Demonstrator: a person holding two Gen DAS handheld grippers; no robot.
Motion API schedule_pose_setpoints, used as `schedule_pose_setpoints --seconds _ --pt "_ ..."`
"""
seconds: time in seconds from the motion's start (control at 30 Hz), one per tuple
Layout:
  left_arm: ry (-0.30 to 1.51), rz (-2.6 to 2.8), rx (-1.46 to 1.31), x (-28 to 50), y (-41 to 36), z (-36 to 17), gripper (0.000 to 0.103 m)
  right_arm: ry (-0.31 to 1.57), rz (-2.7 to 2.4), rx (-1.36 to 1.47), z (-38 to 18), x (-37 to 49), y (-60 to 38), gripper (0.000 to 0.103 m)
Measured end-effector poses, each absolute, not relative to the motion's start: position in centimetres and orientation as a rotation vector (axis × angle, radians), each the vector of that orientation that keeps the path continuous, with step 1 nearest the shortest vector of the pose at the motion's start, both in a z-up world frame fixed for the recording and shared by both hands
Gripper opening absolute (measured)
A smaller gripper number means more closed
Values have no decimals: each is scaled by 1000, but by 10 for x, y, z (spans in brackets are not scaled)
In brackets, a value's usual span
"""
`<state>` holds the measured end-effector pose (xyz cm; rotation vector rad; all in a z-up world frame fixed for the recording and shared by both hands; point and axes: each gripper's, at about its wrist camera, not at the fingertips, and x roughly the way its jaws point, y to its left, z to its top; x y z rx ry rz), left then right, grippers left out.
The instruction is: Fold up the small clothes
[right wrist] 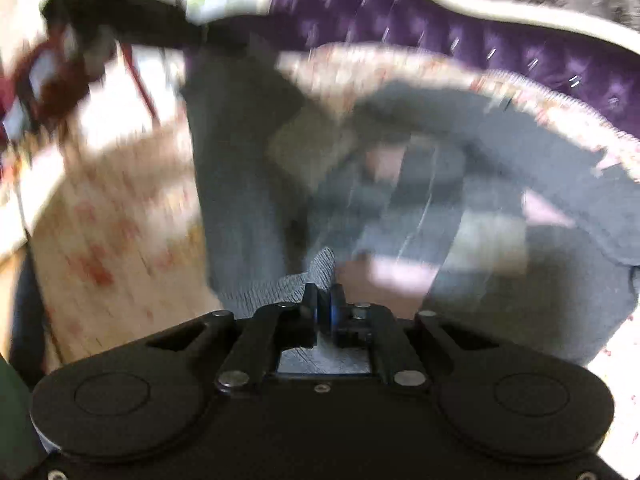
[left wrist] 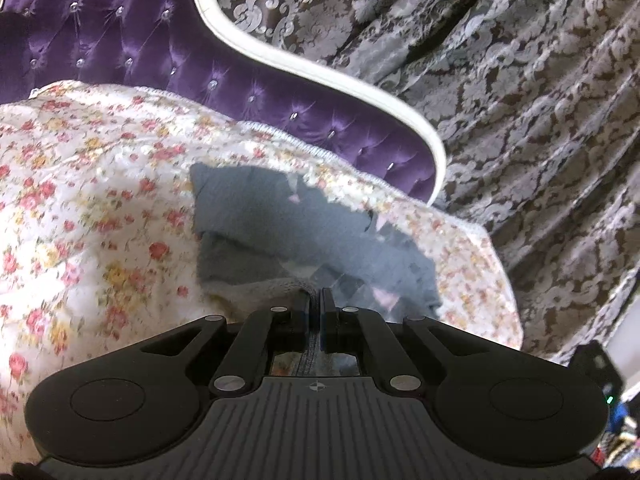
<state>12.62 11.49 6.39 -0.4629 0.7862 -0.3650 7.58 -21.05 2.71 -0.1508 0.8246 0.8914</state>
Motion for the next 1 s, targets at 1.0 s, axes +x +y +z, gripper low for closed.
schedule_pose_setpoints --seconds 1.0 --pt "888 -420 -176 354 70 -35 43 732 194 328 -38 300 -334 14"
